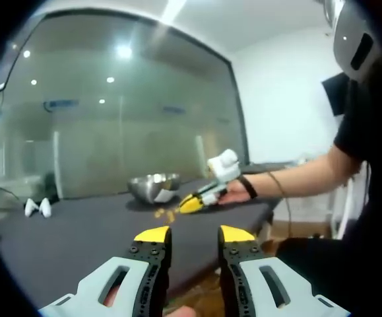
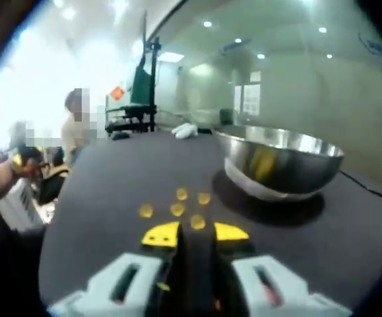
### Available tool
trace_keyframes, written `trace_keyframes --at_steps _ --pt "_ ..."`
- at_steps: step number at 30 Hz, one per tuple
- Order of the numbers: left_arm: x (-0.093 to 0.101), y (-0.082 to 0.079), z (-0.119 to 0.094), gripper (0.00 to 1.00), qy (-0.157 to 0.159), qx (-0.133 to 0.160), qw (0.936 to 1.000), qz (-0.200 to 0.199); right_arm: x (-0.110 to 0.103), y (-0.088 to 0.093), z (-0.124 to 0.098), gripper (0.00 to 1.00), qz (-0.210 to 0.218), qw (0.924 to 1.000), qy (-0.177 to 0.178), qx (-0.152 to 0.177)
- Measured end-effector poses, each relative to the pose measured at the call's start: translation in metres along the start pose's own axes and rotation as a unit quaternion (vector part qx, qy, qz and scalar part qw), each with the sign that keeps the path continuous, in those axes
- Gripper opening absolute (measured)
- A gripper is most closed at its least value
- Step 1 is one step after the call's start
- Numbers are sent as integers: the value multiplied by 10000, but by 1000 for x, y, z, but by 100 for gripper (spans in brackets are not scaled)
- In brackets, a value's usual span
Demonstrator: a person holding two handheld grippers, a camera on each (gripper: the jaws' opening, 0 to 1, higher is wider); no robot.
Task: Pick up the QQ candy scattered on the table and place it into the stainless steel bowl on the table
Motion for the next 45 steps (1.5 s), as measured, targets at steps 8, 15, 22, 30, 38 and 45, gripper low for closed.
trace_keyframes --at_steps 8,15,22,30,38,45 --pt "-8 5 -6 30 -111 -44 9999 -60 5 -1 15 19 -59 9998 -124 -105" --pt "-11 7 -6 30 -125 -18 9999 -97 8 -2 21 18 16 9998 -148 -92" --pt "-14 8 -5 30 -135 -27 9998 -108 5 -2 21 11 -104 9998 -157 -78" --pt "-14 8 -7 30 -170 -52 9998 -105 4 -2 20 9 -105 9998 -181 -62" --pt "-12 4 -6 30 -137 -16 9999 -68 2 -3 20 9 -74 9998 -142 -73" --pt "-10 1 -6 30 -95 -1 10000 -20 0 -7 12 9 -70 10000 -47 -27"
Point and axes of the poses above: the point that each gripper's makers call its tool centre point, and the gripper's own axes: z roughly forward along the fingers, x roughly to its right, y roughly out of its underside, the point moved 6 cm from there along -z, roughly backward along the fingers, and after that the axes turned 2 degrees about z, right-handed, at the moved point
